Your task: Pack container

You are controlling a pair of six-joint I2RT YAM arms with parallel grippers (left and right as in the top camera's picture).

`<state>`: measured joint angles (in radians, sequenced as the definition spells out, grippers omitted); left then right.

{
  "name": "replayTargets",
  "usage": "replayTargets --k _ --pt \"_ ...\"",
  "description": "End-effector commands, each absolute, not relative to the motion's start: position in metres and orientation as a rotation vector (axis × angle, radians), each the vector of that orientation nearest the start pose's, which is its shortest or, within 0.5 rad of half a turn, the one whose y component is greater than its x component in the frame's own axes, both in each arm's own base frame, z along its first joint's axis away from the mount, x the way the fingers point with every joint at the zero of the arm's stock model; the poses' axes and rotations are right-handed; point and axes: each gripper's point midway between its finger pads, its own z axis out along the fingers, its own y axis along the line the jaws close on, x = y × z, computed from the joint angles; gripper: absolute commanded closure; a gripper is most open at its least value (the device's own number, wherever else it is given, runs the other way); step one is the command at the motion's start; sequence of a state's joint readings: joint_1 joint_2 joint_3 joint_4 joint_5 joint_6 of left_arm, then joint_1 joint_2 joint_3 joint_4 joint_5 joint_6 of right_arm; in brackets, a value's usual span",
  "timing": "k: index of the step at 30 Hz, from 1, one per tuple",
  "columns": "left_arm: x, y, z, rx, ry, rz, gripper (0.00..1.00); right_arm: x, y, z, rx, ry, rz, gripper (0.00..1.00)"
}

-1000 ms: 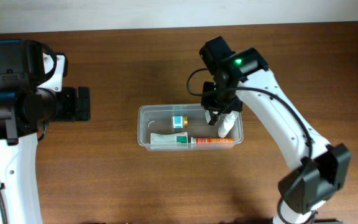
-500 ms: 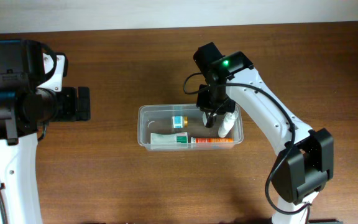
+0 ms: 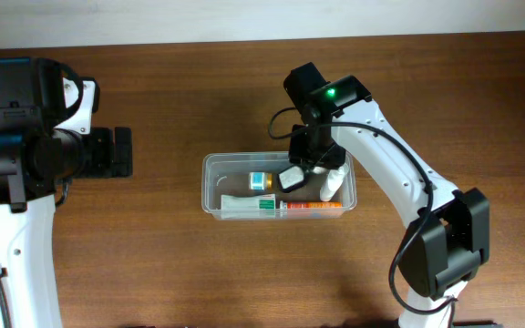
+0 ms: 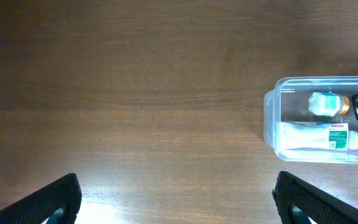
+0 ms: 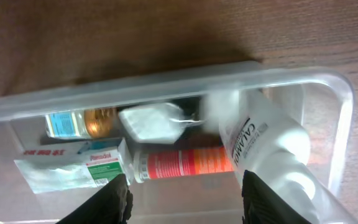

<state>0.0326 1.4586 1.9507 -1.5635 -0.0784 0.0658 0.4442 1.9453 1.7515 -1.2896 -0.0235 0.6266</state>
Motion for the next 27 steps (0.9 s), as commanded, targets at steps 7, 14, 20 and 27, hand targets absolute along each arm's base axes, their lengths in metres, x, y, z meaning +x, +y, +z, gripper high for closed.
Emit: replayTargets --k 7,14,20,27 --pt "0.294 0.024 0.334 -0.001 2.627 0.132 0.00 0.332 0.169 0.172 0.165 2.999 0.157 0.48" --pt "0.294 0.024 0.334 -0.001 2.627 0.132 0.00 0.311 0.202 0.258 -0.096 2.814 0.439 0.45" --pt "0.294 0.024 0.334 -0.001 2.627 0.132 0.00 0.291 0.202 0.377 -0.198 2.453 0.590 0.02" --pt "0.294 0.024 0.334 -0.001 2.627 0.132 0.00 0.291 0.128 0.450 -0.072 2.145 0.327 0.02"
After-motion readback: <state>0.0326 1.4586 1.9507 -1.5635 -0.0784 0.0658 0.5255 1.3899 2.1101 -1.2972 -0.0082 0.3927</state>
